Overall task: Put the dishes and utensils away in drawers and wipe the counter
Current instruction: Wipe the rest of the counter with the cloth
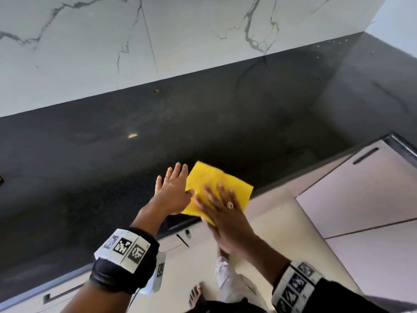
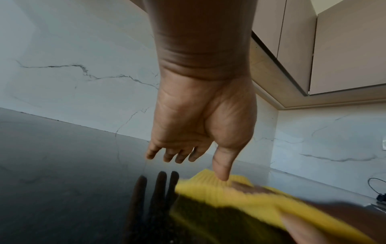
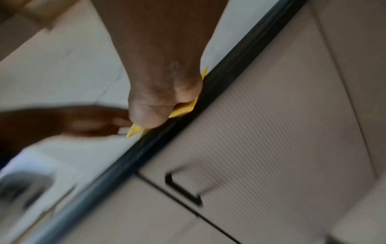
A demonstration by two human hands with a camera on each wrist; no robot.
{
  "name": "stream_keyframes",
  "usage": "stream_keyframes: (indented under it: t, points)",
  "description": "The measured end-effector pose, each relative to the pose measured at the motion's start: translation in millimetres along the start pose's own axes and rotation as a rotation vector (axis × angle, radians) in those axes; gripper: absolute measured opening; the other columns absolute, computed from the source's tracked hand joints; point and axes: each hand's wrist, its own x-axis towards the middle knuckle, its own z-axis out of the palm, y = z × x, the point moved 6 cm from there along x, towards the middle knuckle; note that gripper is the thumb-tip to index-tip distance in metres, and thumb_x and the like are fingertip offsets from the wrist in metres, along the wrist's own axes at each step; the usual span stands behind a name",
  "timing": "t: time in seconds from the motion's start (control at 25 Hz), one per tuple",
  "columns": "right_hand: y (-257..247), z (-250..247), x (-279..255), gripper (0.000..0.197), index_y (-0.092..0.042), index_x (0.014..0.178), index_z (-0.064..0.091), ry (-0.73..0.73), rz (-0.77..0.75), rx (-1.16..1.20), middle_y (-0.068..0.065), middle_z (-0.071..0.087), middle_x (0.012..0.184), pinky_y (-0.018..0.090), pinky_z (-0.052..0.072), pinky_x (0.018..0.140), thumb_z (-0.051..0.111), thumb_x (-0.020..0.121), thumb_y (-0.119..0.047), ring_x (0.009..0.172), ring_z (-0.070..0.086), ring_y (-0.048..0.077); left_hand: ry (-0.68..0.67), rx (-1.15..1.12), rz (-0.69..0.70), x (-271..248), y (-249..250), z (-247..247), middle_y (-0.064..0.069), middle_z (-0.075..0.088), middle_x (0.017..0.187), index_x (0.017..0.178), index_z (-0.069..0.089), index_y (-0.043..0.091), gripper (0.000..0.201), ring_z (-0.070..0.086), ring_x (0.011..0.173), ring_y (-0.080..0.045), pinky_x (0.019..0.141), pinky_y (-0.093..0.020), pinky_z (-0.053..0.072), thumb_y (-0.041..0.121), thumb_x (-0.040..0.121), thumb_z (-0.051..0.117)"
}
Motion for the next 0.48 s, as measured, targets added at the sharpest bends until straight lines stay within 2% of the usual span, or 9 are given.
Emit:
stream_keyframes:
  t: [0.04, 0.08, 0.12, 0.16, 0.24, 0.28, 0.36, 0.4, 0.48]
  points:
    - [-7, -7, -20, 0.055, -0.035, 0.153, 0.025, -0.032, -0.111, -0.012, -0.001, 0.017, 0.163, 0.05, 0.012, 0.12, 0.033, 0.099, -0.037, 0.15, 0.011, 0.032, 0.01, -0.006, 0.006, -1, 4, 0, 0.001, -0.011, 0.164, 0.157, -0.003, 0.021, 0.078, -0.01, 0.151, -0.022, 0.121, -0.047, -0.002, 0.036, 0.099, 0.048]
    - [13, -18, -30, 0.058, -0.034, 0.154, 0.022, 0.007, -0.186, -0.03, -0.003, 0.015, 0.164, 0.046, 0.009, 0.12, 0.035, 0.098, -0.034, 0.151, 0.01, 0.029, 0.009, 0.001, 0.018, -2, 10, 1, 0.001, -0.011, 0.164, 0.157, -0.002, 0.021, 0.077, -0.01, 0.151, -0.022, 0.121, -0.047, -0.002, 0.036, 0.099, 0.048]
    - [50, -25, -39, 0.061, -0.033, 0.154, 0.022, 0.045, -0.196, -0.041, -0.003, 0.016, 0.163, 0.048, 0.011, 0.12, 0.037, 0.096, -0.029, 0.151, 0.011, 0.029, -0.005, 0.021, 0.039, -4, 19, 3, 0.0, -0.012, 0.164, 0.156, -0.003, 0.022, 0.078, -0.011, 0.15, -0.022, 0.121, -0.047, -0.003, 0.038, 0.099, 0.047]
    - [94, -29, -46, 0.064, -0.034, 0.155, 0.021, 0.069, -0.11, -0.036, 0.0, 0.018, 0.163, 0.052, 0.017, 0.118, 0.039, 0.094, -0.026, 0.15, 0.014, 0.031, -0.021, 0.041, 0.067, -6, 27, 4, 0.0, -0.013, 0.163, 0.156, -0.004, 0.022, 0.079, -0.013, 0.15, -0.022, 0.121, -0.047, -0.004, 0.039, 0.099, 0.048]
    - [193, -34, -56, 0.064, -0.036, 0.155, 0.013, 0.172, 0.249, -0.036, 0.007, 0.018, 0.163, 0.063, 0.024, 0.111, 0.038, 0.097, -0.027, 0.148, 0.016, 0.04, -0.023, 0.083, 0.115, -8, 42, 6, -0.001, -0.018, 0.162, 0.156, -0.006, 0.024, 0.081, -0.017, 0.149, -0.023, 0.121, -0.047, -0.006, 0.04, 0.099, 0.049]
    - [218, -34, -61, 0.062, -0.035, 0.156, 0.011, 0.219, 0.41, 0.01, 0.011, 0.014, 0.163, 0.066, 0.023, 0.11, 0.037, 0.099, -0.031, 0.147, 0.013, 0.045, -0.022, 0.099, 0.129, -9, 49, 6, -0.001, -0.021, 0.162, 0.156, -0.007, 0.025, 0.082, -0.019, 0.149, -0.023, 0.121, -0.048, -0.006, 0.041, 0.099, 0.049]
    - [203, -9, -55, 0.063, -0.026, 0.156, 0.009, 0.324, 0.606, 0.162, 0.02, -0.002, 0.162, 0.07, 0.015, 0.111, 0.039, 0.102, -0.038, 0.146, -0.005, 0.05, -0.025, 0.11, 0.136, -8, 60, 7, -0.001, -0.026, 0.16, 0.156, -0.008, 0.026, 0.082, -0.024, 0.147, -0.023, 0.121, -0.048, -0.007, 0.042, 0.099, 0.049]
    - [170, 5, -47, 0.064, -0.025, 0.156, 0.005, 0.346, 0.646, 0.29, 0.021, -0.013, 0.161, 0.07, 0.013, 0.112, 0.036, 0.102, -0.042, 0.145, -0.015, 0.048, -0.023, 0.104, 0.125, -6, 63, 7, -0.002, -0.028, 0.159, 0.155, -0.008, 0.027, 0.082, -0.025, 0.146, -0.024, 0.121, -0.048, -0.007, 0.043, 0.099, 0.048]
    - [92, 18, -27, 0.065, -0.026, 0.156, -0.002, 0.336, 0.624, 0.497, 0.015, -0.03, 0.158, 0.067, 0.007, 0.114, 0.023, 0.102, -0.052, 0.142, -0.029, 0.043, -0.015, 0.091, 0.093, 4, 68, 4, -0.003, -0.03, 0.158, 0.156, -0.008, 0.027, 0.081, -0.026, 0.146, -0.024, 0.12, -0.048, -0.007, 0.046, 0.099, 0.047]
